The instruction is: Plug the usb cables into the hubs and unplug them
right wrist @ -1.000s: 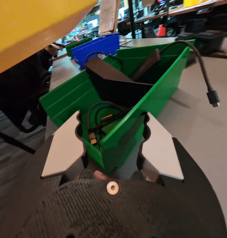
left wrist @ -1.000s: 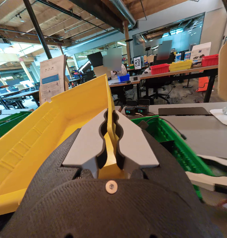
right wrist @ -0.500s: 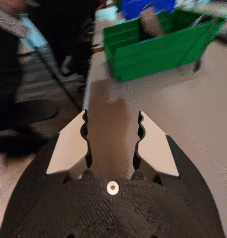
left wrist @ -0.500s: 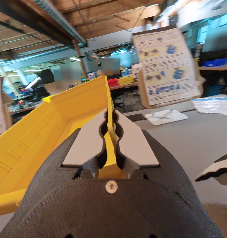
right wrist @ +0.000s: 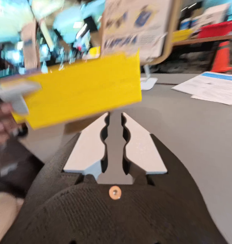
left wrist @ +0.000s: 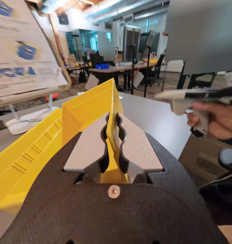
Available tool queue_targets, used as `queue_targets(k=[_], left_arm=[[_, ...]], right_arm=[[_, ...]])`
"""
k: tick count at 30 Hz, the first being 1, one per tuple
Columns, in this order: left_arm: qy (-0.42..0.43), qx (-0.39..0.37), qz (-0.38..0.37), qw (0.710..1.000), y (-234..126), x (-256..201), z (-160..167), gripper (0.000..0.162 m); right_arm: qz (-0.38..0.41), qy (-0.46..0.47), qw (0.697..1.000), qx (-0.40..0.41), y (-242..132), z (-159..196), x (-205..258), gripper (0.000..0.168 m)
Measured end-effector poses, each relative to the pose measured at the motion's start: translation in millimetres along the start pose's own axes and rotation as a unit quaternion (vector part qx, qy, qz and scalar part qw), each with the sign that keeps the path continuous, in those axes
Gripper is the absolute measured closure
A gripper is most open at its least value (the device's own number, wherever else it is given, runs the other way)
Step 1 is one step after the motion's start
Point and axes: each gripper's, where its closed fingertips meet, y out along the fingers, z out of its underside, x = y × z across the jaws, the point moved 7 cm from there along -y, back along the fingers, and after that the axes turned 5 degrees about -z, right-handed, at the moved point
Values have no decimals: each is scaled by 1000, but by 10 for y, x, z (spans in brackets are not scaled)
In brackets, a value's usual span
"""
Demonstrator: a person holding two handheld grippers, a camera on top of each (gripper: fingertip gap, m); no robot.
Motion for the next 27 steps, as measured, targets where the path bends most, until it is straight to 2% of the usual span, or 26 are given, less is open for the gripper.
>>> queue_targets(k=[1,3,5,9,11,16,18,20,23,25,27], left_arm=[[8,10,7,1000,138,-112,95,159],[20,9,19,1000,398,-303,230,159],[41,10,20,999,666,-458,311,159],[23,41,21,999,1216,-751,468,161],[-3,51,17,999,1450,-876,532,161],[-66,65,52,994,1776,-1178,643,158],[-100,89,85,987,1841,-1309,700,150],[-119,82,143,979,1819,-1429,661,134],[-124,81,218,965,1612,-1502,529,114],[-119,88,252,956,1375,-1444,457,109],[-105,95,269,953,1115,-1277,443,109]], right_arm=[[0,27,998,-49,-92,-102,-35,168],[-9,49,991,-121,-240,-235,-79,168],[10,31,990,-134,-326,-237,-164,168],[33,-1,995,-99,-326,-101,-344,163],[54,-8,997,-56,-285,2,-425,168],[101,4,994,-29,-382,141,-556,168],[132,-15,991,-26,-487,159,-597,168],[163,-43,986,-20,-589,189,-606,168],[195,-70,978,-3,-711,259,-553,166],[213,-91,973,16,-758,300,-491,154],[220,-106,969,45,-752,351,-429,121]])
